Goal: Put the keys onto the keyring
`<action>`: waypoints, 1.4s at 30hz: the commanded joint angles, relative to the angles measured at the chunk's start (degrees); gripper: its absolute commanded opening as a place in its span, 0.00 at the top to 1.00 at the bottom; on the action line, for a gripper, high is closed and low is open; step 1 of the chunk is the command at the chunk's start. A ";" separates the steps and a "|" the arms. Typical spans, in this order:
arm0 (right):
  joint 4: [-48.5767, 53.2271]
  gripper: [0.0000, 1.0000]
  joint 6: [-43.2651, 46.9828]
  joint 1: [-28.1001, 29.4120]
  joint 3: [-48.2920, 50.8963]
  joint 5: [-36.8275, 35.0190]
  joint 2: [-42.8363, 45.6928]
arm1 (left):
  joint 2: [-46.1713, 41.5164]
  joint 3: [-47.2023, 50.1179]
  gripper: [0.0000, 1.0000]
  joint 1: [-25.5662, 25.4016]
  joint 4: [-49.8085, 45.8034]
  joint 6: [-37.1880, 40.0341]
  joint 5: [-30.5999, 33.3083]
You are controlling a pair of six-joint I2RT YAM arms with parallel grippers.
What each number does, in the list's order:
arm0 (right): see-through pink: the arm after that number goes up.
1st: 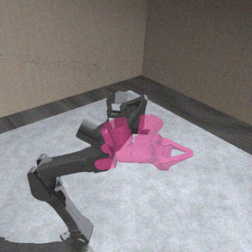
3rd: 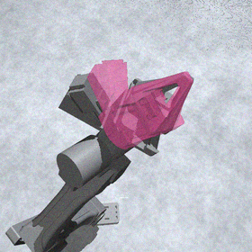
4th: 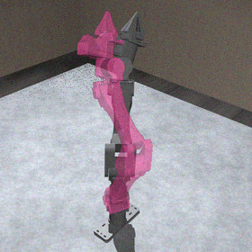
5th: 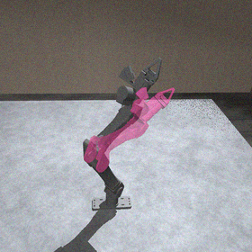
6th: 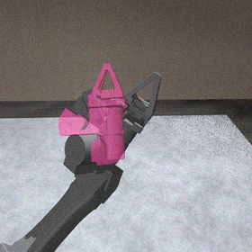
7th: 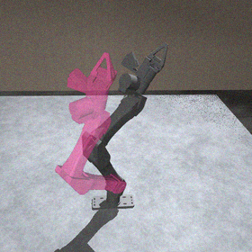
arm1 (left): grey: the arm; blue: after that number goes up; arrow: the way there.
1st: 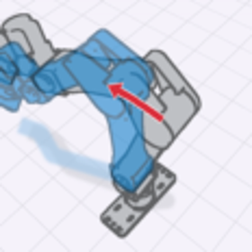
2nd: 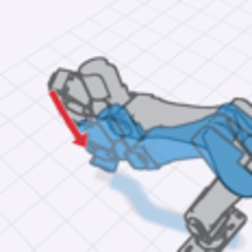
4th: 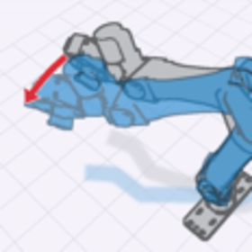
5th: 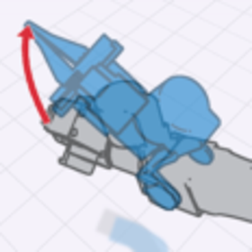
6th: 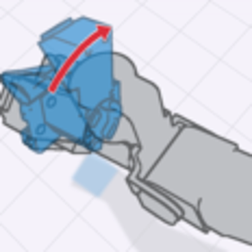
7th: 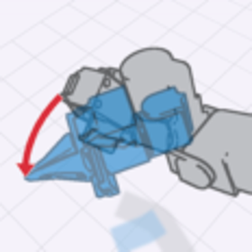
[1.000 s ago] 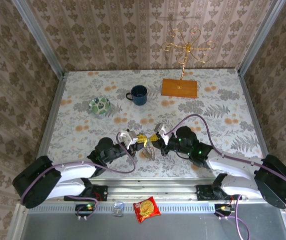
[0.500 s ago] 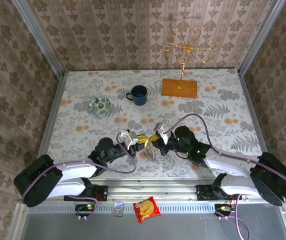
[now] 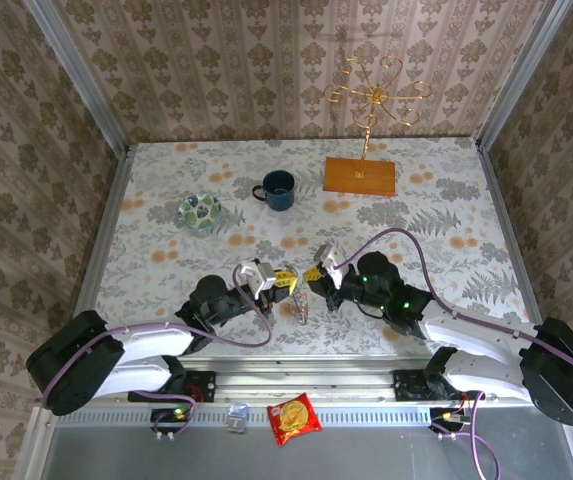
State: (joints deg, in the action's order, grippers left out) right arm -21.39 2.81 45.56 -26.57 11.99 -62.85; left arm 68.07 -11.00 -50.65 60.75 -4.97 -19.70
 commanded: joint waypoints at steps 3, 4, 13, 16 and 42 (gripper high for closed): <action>0.31 1.00 0.79 -0.25 -1.56 3.26 -0.87 | -0.84 -0.31 1.00 -0.48 2.53 0.12 -0.60; 0.05 1.00 0.71 -0.24 -1.56 3.79 -0.96 | -0.84 -0.27 1.00 -0.43 2.53 0.06 -0.60; -1.73 1.00 0.06 -0.23 -1.56 4.01 -1.40 | -0.84 -0.29 1.00 -0.44 2.53 0.13 -0.60; -1.90 1.00 -0.04 -0.22 -1.56 3.85 -1.40 | -0.84 -0.24 1.00 -0.37 2.53 0.13 -0.60; -0.82 1.00 0.18 0.02 -1.44 -0.91 -0.82 | -1.09 -0.24 1.00 -0.47 2.19 0.37 0.08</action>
State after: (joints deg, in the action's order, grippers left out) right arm -22.61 2.79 45.56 -26.72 14.76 -64.88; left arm 68.07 -11.00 -50.72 60.75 -4.97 -19.66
